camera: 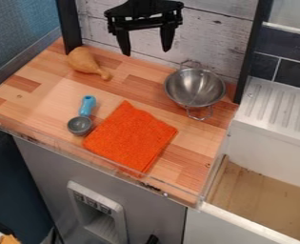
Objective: Move the spoon to the right back of the table
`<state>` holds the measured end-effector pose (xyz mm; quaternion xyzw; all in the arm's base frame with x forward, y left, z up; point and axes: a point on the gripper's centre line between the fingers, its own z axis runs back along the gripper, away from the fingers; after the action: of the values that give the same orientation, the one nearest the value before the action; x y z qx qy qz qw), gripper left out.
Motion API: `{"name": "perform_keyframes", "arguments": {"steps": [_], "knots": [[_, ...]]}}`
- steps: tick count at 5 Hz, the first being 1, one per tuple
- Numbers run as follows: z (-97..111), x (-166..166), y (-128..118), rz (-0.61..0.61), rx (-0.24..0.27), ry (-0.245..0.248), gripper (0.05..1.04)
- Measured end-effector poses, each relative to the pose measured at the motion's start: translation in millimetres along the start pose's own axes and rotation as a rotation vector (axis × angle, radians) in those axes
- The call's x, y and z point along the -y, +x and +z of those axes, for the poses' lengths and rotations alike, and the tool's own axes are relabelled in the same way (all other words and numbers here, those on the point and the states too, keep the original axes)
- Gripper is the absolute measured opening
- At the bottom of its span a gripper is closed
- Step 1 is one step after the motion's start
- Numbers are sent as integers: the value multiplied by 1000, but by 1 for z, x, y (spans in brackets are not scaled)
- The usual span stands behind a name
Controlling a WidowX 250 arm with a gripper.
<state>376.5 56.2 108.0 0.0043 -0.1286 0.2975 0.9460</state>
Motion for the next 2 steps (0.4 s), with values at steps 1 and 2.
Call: {"name": "perform_keyframes", "arguments": {"steps": [1,2], "knots": [[-12,-2,-4,-5,-29,15,1001],[-26,-22,-8,-13,-44,47,1001]]}}
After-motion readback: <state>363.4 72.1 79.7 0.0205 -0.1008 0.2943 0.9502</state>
